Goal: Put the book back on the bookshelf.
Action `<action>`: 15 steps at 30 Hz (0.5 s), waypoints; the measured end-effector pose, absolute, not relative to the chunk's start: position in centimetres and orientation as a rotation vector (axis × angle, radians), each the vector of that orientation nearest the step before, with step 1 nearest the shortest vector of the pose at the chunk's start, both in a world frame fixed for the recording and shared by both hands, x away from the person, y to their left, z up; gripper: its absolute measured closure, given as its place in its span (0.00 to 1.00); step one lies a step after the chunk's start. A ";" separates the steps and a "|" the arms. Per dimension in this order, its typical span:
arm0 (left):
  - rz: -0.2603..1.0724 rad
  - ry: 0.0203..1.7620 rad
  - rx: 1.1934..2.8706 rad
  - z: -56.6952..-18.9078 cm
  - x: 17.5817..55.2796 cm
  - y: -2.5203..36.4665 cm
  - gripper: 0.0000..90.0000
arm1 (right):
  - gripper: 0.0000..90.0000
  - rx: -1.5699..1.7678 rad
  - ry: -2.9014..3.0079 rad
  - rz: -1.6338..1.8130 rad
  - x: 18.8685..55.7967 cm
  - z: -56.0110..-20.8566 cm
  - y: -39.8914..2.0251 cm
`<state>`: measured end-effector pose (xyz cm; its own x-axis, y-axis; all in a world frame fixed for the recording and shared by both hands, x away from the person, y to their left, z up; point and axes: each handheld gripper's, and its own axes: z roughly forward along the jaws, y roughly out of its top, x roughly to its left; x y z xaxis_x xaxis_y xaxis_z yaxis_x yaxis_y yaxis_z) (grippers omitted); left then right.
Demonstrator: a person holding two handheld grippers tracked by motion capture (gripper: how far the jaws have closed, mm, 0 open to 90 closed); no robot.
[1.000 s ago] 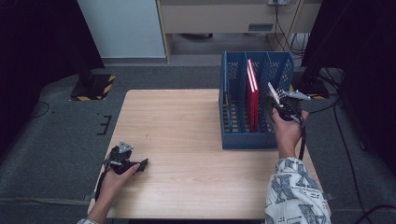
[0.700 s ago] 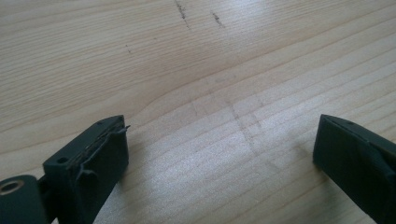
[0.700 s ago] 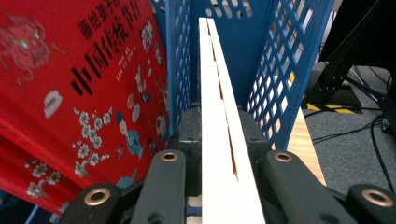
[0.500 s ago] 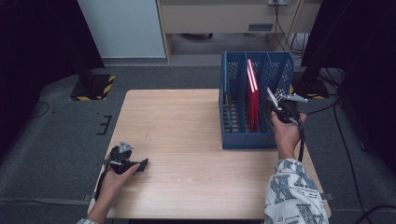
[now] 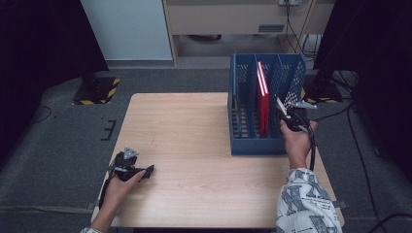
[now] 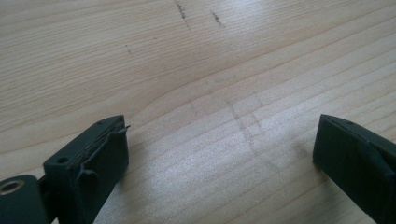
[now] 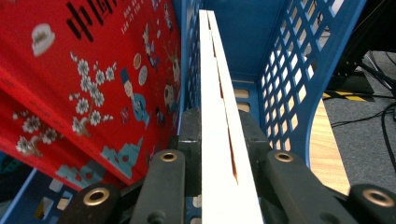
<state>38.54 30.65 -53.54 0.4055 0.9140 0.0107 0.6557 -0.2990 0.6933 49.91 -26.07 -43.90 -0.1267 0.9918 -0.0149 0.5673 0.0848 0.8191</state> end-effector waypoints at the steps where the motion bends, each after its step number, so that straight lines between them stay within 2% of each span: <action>1: 0.549 1.331 2.056 -53.5 38.5 30.7 0.03 | 0.84 1.543 1.763 0.907 49.9 -44.0 -26.1; 15: 0.547 1.333 2.059 -53.5 38.5 30.7 0.03 | 0.84 1.549 1.789 0.877 49.1 -44.6 -26.1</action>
<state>38.54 30.68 -53.51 0.4052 0.9141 0.0106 0.6581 -0.2997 0.6907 49.11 -26.12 -44.55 -0.1312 0.9911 -0.0232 0.5887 0.0967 0.8026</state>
